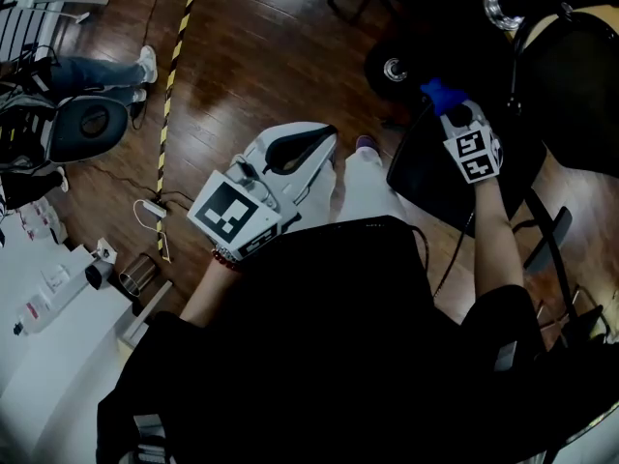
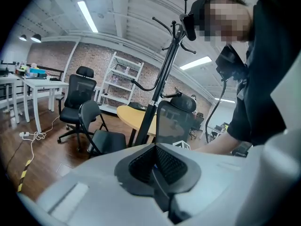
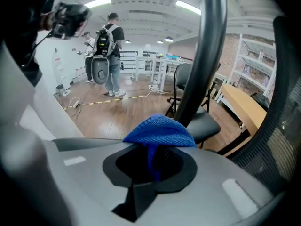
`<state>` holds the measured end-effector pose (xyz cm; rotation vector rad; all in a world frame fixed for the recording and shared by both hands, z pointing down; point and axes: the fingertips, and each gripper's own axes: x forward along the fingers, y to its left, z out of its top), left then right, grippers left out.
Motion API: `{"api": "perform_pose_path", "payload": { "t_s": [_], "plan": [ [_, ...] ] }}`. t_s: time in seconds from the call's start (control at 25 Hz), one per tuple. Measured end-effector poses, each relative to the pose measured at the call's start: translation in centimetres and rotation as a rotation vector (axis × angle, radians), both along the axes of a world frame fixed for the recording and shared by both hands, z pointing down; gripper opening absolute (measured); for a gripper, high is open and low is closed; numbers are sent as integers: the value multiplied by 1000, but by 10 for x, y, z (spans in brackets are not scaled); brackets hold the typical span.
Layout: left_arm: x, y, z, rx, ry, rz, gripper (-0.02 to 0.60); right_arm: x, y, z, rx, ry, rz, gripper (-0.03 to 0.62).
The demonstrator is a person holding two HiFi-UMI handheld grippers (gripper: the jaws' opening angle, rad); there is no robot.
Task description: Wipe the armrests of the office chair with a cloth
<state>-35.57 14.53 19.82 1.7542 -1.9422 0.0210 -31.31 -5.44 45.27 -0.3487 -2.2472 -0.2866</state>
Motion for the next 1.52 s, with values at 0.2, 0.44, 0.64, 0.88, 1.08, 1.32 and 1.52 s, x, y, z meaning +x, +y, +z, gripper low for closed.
{"api": "perform_pose_path", "payload": {
  "t_s": [0.2,0.44,0.64,0.88,1.08,1.32,1.52],
  "plan": [
    [6,-1,7,-9,6,25,6,18,26,-5,-46,-123,-30,62],
    [18,0,14,-33,49,78,6,32,62,-16,-121,-171,-58,61],
    [35,-9,14,-29,55,153,6,69,110,-19,-196,-129,-203,61],
    [42,-12,13,-21,65,206,6,132,183,-19,-323,-29,-337,60],
    [46,-16,14,-16,72,234,6,164,212,-13,-308,-9,-365,60],
    [46,-8,17,-32,75,221,6,154,184,-16,-324,-19,-353,60],
    [40,4,26,-50,89,172,6,100,95,-13,-272,-123,-155,60]
  ]
}}
